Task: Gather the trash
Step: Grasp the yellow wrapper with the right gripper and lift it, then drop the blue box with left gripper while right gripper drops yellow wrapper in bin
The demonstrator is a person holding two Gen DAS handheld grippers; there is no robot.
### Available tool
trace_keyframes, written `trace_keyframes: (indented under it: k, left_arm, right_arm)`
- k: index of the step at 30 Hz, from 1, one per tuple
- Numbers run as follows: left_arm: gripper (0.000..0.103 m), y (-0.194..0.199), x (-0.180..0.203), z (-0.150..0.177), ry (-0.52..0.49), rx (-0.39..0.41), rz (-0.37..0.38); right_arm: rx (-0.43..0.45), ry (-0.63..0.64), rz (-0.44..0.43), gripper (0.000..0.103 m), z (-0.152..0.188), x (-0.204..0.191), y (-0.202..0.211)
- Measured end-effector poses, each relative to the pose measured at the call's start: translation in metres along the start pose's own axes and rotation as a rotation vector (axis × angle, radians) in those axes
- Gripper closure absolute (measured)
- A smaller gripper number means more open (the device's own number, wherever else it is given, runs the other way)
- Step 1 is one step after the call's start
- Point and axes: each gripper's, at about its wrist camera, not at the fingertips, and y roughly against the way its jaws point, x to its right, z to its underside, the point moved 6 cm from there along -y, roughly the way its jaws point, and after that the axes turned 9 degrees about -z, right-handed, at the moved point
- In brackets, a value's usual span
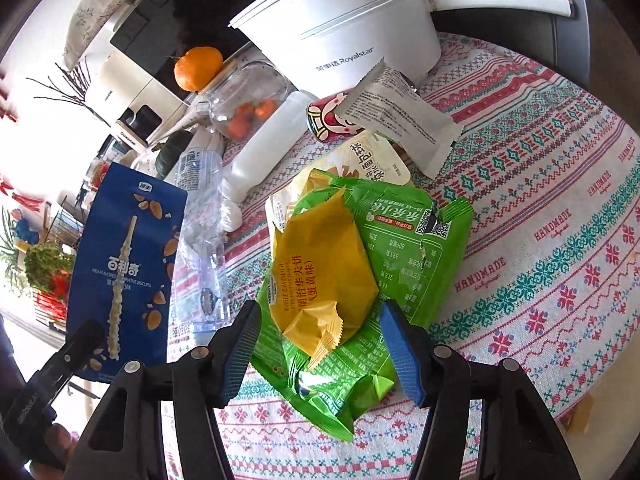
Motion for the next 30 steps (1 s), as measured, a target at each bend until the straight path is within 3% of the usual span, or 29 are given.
trace_keyframes:
  k: [5, 7, 13, 22, 27, 30]
  left_arm:
    - [0.078, -0.002, 0.002, 0.003, -0.007, -0.008, 0.004]
    - [0.078, -0.002, 0.002, 0.003, -0.01, -0.008, 0.004]
    - [0.078, 0.003, 0.004, 0.001, -0.008, 0.009, 0.007]
    - [0.078, 0.02, 0.038, 0.001, -0.064, 0.058, 0.077]
    - [0.078, 0.024, 0.09, 0.015, -0.17, 0.04, 0.153]
    - [0.078, 0.025, 0.132, 0.031, -0.249, 0.005, 0.218]
  right_arm:
    - [-0.004, -0.053, 0.009, 0.056, -0.001, 0.011, -0.018]
    - [-0.009, -0.064, 0.002, 0.074, -0.001, 0.015, -0.022]
    - [0.016, -0.086, -0.042, 0.083, -0.002, 0.02, -0.011]
    - [0.137, -0.019, -0.072, 0.083, -0.011, 0.011, 0.068]
    - [0.202, 0.034, 0.026, 0.083, -0.01, 0.031, 0.131]
    - [0.234, 0.02, 0.107, 0.083, -0.006, 0.064, 0.172]
